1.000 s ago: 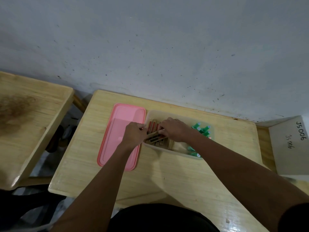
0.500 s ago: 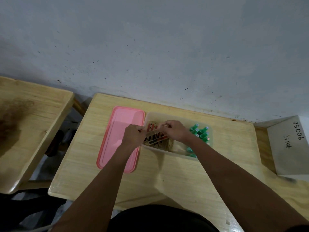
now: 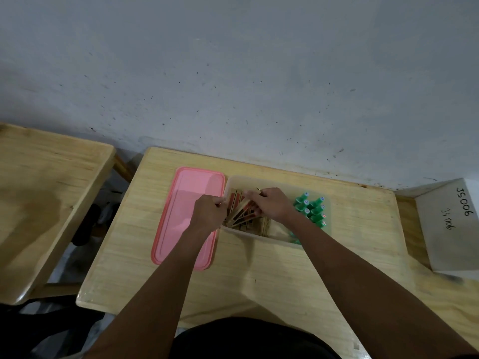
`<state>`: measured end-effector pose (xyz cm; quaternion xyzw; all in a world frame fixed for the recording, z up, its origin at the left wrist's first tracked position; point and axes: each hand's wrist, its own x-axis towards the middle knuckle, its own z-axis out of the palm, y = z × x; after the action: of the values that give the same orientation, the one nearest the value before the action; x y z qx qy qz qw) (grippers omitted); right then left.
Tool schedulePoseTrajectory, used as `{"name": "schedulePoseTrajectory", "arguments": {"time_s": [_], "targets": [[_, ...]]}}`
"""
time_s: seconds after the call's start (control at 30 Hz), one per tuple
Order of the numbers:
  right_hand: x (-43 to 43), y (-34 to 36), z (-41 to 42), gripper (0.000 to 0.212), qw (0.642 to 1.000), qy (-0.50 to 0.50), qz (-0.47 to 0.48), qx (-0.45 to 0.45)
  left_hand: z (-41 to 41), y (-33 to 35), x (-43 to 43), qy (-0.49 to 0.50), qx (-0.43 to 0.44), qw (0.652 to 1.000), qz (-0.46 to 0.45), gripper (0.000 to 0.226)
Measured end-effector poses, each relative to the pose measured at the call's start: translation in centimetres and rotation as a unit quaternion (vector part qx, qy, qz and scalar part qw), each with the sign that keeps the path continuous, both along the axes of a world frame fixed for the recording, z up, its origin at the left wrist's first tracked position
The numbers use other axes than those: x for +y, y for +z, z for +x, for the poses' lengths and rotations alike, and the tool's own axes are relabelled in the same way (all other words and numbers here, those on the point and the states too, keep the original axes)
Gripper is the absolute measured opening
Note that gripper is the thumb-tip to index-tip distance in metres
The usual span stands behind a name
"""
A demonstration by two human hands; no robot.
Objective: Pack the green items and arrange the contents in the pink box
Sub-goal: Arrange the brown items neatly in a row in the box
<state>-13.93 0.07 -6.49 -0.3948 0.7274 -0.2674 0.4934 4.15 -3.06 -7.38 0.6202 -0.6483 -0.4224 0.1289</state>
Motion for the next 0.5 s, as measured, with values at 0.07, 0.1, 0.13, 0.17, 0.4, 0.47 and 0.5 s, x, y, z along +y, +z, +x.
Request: {"name": "schedulePoseTrajectory", "arguments": {"time_s": [0.07,0.1,0.13,0.17,0.4,0.47,0.5], "targets": [[0.1,0.1,0.4,0.041,1.0,-0.024,-0.003,-0.016,0.0,-0.1,0.0,-0.005,-0.001,1.0,-0.002,0.032],[0.1,0.0,0.6,0.04,0.999,-0.037,-0.004,-0.024,0.0,0.0,0.0,-0.006,-0.002,1.0,-0.002,0.032],[0.1,-0.1,0.8,0.039,0.998,-0.051,-0.004,-0.032,0.0,0.0,0.0,-0.005,-0.001,1.0,-0.003,0.032],[0.1,-0.3,1.0,0.038,0.997,-0.065,-0.004,-0.039,0.0,0.0,0.0,-0.003,-0.001,1.0,-0.002,0.032],[-1.0,-1.2,2.9,0.036,0.993,-0.116,-0.001,0.002,0.0,0.0,0.0,0.015,0.011,1.0,0.013,0.032],[-1.3,-1.6,3.4,0.036,0.994,-0.109,-0.004,0.02,-0.1,0.0,0.0,0.022,0.016,1.0,0.016,0.032],[-1.5,-1.7,3.6,0.032,0.994,-0.104,-0.005,0.016,0.0,-0.1,0.0,0.022,0.016,0.999,0.017,0.032]]}}
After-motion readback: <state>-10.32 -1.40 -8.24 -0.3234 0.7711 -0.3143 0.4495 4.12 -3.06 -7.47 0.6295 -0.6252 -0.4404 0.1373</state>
